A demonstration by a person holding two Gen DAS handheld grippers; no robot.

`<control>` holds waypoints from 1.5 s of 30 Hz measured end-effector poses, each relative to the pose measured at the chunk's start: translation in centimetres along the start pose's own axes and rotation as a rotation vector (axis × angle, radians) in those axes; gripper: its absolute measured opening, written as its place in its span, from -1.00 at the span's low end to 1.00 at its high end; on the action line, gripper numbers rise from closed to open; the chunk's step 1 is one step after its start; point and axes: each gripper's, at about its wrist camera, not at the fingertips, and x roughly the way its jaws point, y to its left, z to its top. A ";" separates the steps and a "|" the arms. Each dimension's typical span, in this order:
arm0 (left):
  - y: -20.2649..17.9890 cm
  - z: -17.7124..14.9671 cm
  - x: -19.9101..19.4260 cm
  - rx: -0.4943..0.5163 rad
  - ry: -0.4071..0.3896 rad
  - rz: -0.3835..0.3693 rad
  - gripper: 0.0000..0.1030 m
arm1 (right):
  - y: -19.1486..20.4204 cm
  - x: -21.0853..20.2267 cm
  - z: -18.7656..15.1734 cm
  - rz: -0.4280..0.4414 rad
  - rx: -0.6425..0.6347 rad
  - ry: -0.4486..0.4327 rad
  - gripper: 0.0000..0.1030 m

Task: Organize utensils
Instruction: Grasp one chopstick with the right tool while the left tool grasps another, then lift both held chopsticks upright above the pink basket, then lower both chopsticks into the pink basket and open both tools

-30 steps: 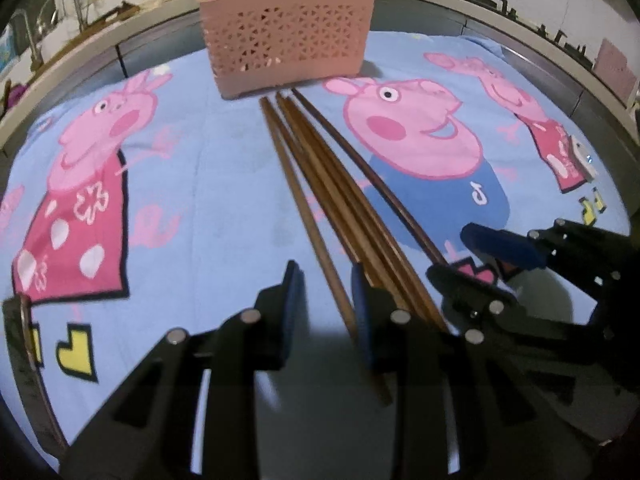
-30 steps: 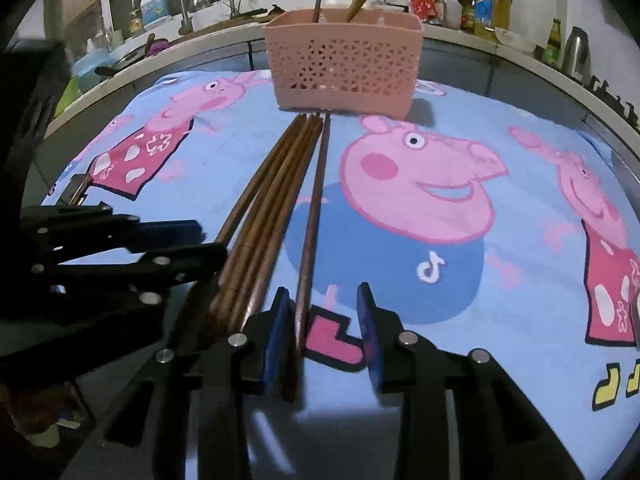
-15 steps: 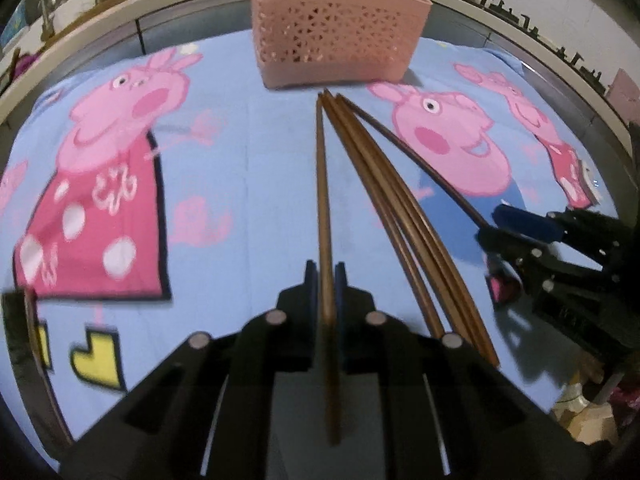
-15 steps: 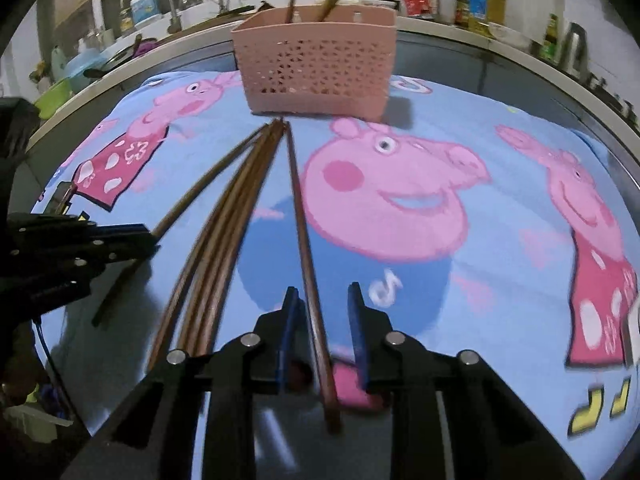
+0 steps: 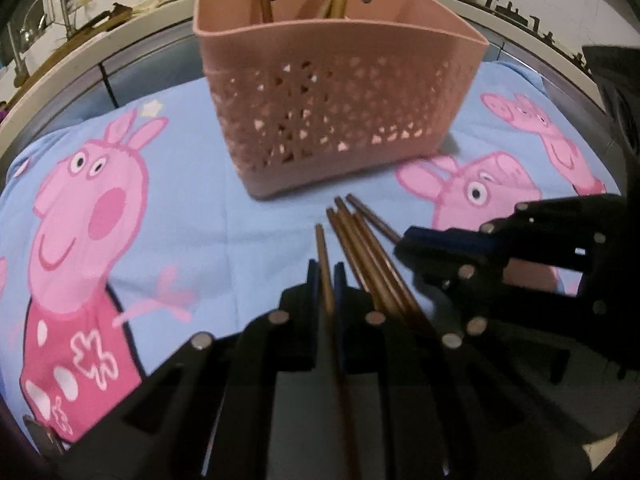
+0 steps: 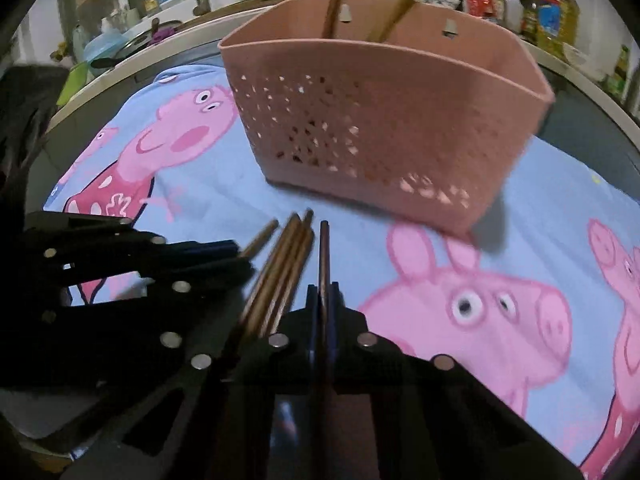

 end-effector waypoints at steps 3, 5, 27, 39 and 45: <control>0.2 0.3 0.0 -0.017 0.014 -0.013 -0.91 | -0.2 0.0 0.2 0.014 0.009 0.003 -1.00; 0.6 0.1 -0.9 -0.040 0.000 -0.035 -0.91 | -0.7 -0.9 -0.1 0.037 0.036 -0.025 -1.00; -0.3 -2.8 -19.3 -0.032 -0.422 -0.079 -0.90 | -1.3 -18.5 -4.1 0.079 0.190 -0.550 -1.00; 0.7 8.2 -27.1 0.024 -0.627 -0.043 -0.90 | -3.0 -23.7 6.0 0.123 0.173 -0.714 -1.00; 1.6 14.3 -25.6 0.010 -0.648 0.017 -0.90 | -5.1 -22.2 12.1 0.095 0.235 -0.762 -1.00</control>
